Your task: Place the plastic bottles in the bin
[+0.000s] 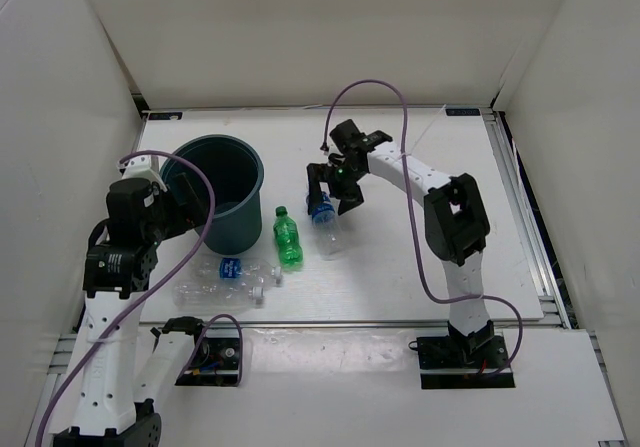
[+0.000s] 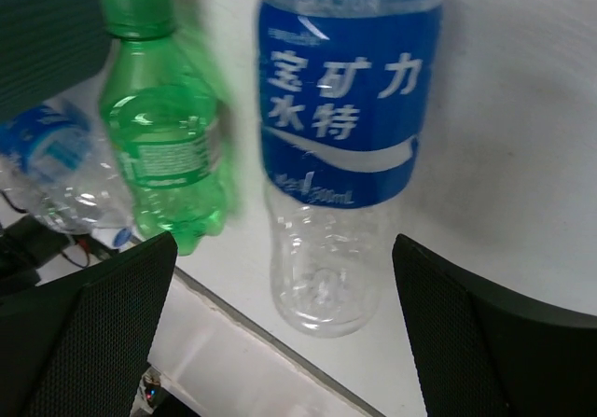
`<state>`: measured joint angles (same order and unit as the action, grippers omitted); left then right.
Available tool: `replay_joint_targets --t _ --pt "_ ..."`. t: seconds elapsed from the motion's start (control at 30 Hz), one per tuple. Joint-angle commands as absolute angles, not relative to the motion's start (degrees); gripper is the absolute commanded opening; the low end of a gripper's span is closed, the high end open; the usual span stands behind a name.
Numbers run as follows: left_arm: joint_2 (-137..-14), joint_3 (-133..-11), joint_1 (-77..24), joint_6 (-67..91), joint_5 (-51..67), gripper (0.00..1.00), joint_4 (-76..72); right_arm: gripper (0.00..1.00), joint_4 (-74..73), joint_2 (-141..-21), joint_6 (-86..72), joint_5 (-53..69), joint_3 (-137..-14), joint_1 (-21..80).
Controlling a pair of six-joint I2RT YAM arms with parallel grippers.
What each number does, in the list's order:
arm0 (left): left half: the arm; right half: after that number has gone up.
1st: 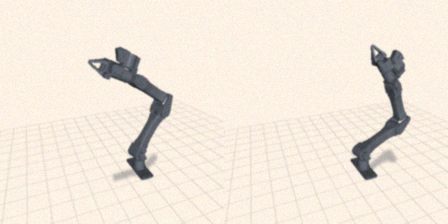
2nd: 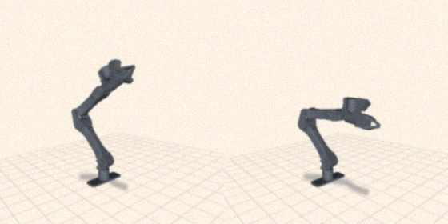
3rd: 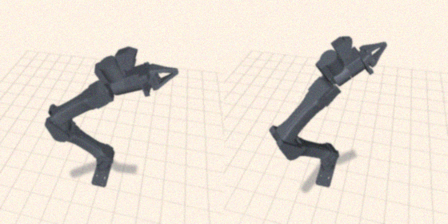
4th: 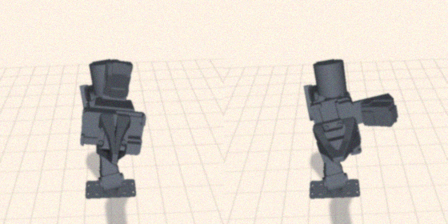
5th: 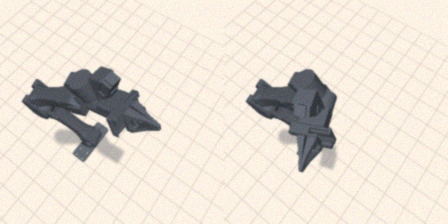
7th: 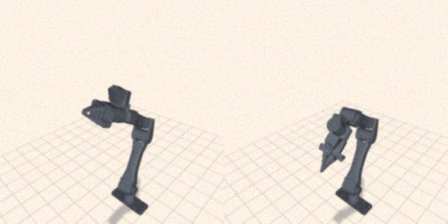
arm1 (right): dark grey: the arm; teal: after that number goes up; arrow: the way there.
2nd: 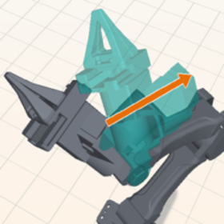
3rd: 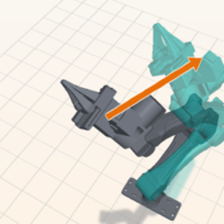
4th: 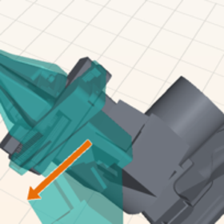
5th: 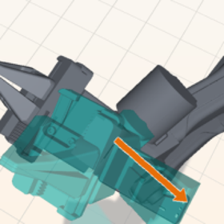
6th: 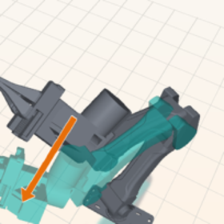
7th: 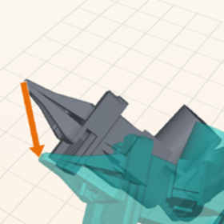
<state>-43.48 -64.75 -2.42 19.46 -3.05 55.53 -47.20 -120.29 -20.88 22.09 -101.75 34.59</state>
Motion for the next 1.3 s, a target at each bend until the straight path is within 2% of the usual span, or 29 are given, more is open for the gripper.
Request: replay_joint_targets --t 0.0,0.1,0.23,0.33,0.37,0.4,0.57,0.63,0.8,0.93,1.1,1.27 --pt "-43.77 -66.7 -2.2 18.63 -3.69 1.0 57.03 1.0 -46.32 -121.63 -19.6 19.95 -100.38 34.72" --pt "-44.29 -67.32 -2.2 18.11 -4.3 1.0 57.56 0.97 -46.32 -123.21 -18.98 19.34 -99.84 34.72" --pt "-44.3 -67.85 -2.2 18.11 -4.31 1.0 57.57 0.87 -46.32 -124.54 -18.98 18.72 -99.32 34.72" --pt "-44.3 -68.37 -2.2 18.11 -4.83 1.0 58.1 0.76 -46.32 -124.54 -18.98 18.19 -98.71 34.72" --pt "-44.3 -68.38 -2.2 18.11 -4.83 1.0 58.1 0.68 -46.32 -124.54 -18.98 18.19 -98.7 34.72" --pt "-44.3 -68.38 -2.2 18.11 -4.83 1.0 58.1 0.65 -46.32 -124.54 -18.98 18.19 -98.7 34.72" --pt "-43.77 -67.86 -2.2 18.63 -5.36 1.0 58.62 0.56 -46.32 -119.8 -19.59 18.19 -98.7 33.67" --pt "-43.77 -67.85 -2.2 18.63 -5.36 1.0 58.62 0.49 -46.32 -117.17 -20.21 18.19 -98.7 33.66" --pt "-42.63 -69.16 -2.2 19.86 -8.95 1.0 58.62 0.36 -49.3 -110.66 -23.02 18.72 -105.02 33.13" --pt "-41.48 -70.66 -2.2 20.91 -13.61 1.0 58.62 0.23 -49.92 -107.75 -26.18 19.42 -115.64 33.13" --pt "-40.87 -71.19 -2.2 21.45 -22.48 1.0 60.11 0.23 -47.39 -110.21 -30.06 25.99 -133.64 34.36" --pt "-42.1 -71.19 -2.2 21.45 -24.34 1.0 62.31 0.26 -40.0 -111.7 -29.1 24.8 -136.93 39.37"
